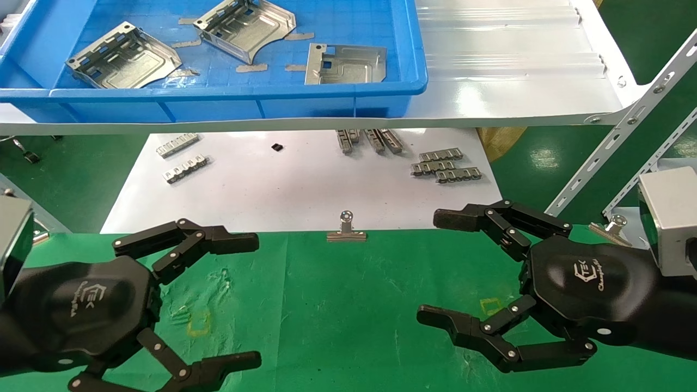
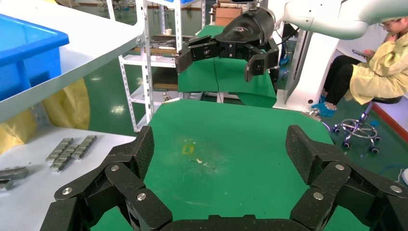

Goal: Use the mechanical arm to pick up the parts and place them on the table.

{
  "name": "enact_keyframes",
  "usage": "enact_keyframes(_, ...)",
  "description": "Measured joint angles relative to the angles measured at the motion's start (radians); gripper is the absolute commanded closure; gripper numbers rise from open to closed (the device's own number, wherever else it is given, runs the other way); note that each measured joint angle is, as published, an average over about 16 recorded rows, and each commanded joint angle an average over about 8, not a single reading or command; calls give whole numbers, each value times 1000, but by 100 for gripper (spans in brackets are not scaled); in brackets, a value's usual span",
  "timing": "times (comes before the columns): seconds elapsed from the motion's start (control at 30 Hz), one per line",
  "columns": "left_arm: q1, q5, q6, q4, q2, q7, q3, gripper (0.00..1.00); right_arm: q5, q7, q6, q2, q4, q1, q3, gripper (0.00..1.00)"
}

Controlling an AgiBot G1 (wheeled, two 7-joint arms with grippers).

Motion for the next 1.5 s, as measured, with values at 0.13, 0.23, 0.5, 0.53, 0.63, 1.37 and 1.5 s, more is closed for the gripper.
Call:
enact_keyframes(0.13, 0, 0, 0, 0, 0, 0, 0, 0, 0, 0, 0, 0, 0, 0, 0, 0)
enact_keyframes(0.23, 0, 0, 0, 0, 0, 0, 0, 0, 0, 0, 0, 0, 0, 0, 0, 0)
enact_keyframes(0.5, 0, 0, 0, 0, 0, 0, 0, 0, 0, 0, 0, 0, 0, 0, 0, 0)
enact_keyframes(0.53, 0, 0, 0, 0, 0, 0, 0, 0, 0, 0, 0, 0, 0, 0, 0, 0)
enact_keyframes(0.63, 0, 0, 0, 0, 0, 0, 0, 0, 0, 0, 0, 0, 0, 0, 0, 0)
enact_keyframes(1.37, 0, 0, 0, 0, 0, 0, 0, 0, 0, 0, 0, 0, 0, 0, 0, 0)
enact_keyframes(1.5, 0, 0, 0, 0, 0, 0, 0, 0, 0, 0, 0, 0, 0, 0, 0, 0)
